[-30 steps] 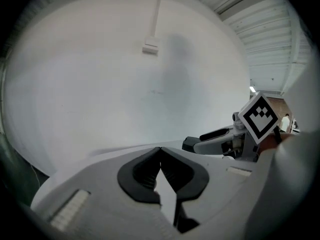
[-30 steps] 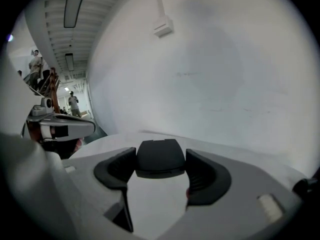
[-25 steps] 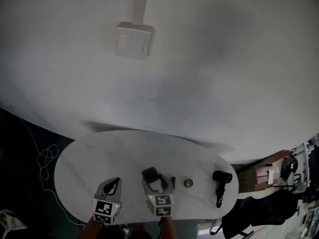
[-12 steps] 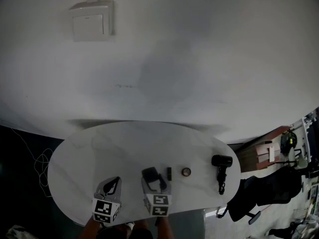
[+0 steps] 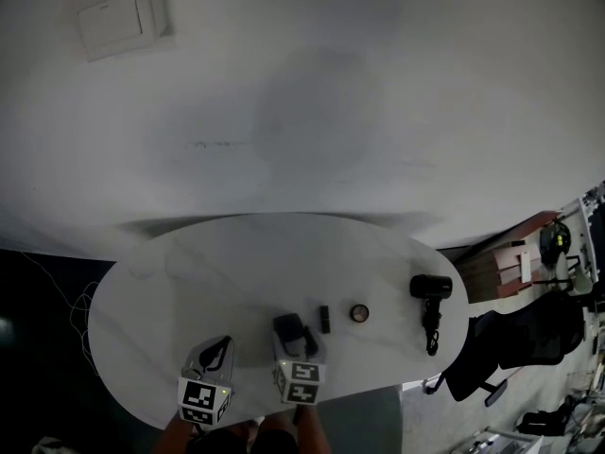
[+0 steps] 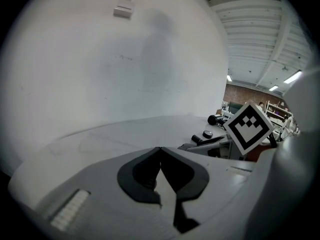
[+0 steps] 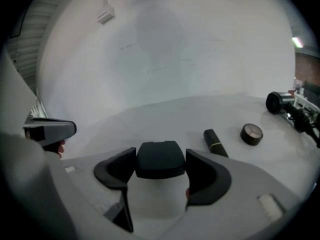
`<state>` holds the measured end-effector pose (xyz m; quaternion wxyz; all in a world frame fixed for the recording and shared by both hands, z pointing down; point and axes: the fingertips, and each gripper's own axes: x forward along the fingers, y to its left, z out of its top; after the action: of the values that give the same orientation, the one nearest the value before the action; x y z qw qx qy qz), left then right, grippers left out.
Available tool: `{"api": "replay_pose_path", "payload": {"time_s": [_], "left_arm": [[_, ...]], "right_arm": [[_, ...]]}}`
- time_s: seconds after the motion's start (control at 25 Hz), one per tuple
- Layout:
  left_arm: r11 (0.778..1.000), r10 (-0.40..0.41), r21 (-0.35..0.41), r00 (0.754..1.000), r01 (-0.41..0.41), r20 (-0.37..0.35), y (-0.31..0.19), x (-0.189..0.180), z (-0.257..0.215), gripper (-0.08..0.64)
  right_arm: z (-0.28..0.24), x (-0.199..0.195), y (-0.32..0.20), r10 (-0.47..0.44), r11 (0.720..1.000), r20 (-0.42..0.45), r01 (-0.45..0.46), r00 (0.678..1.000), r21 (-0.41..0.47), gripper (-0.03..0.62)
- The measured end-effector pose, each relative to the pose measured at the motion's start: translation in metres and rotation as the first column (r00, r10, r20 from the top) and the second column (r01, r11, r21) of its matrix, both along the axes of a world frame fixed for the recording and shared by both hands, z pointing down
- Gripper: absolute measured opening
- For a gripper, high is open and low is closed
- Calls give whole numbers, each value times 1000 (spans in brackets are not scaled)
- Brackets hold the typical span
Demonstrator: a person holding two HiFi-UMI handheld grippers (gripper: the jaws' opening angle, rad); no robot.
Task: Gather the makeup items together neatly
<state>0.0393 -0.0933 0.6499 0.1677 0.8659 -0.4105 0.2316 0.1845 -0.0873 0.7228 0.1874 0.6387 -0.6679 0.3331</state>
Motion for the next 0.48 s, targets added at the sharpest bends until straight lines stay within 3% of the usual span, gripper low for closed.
{"api": "replay_pose_path", "payload": {"time_s": [0.48], "left_arm": [[1000,19,-20,1000,-19,10,0,3,9,11]], "right_arm": [[20,-1,-6,71,997,-33,-72,997,-36,314]]}}
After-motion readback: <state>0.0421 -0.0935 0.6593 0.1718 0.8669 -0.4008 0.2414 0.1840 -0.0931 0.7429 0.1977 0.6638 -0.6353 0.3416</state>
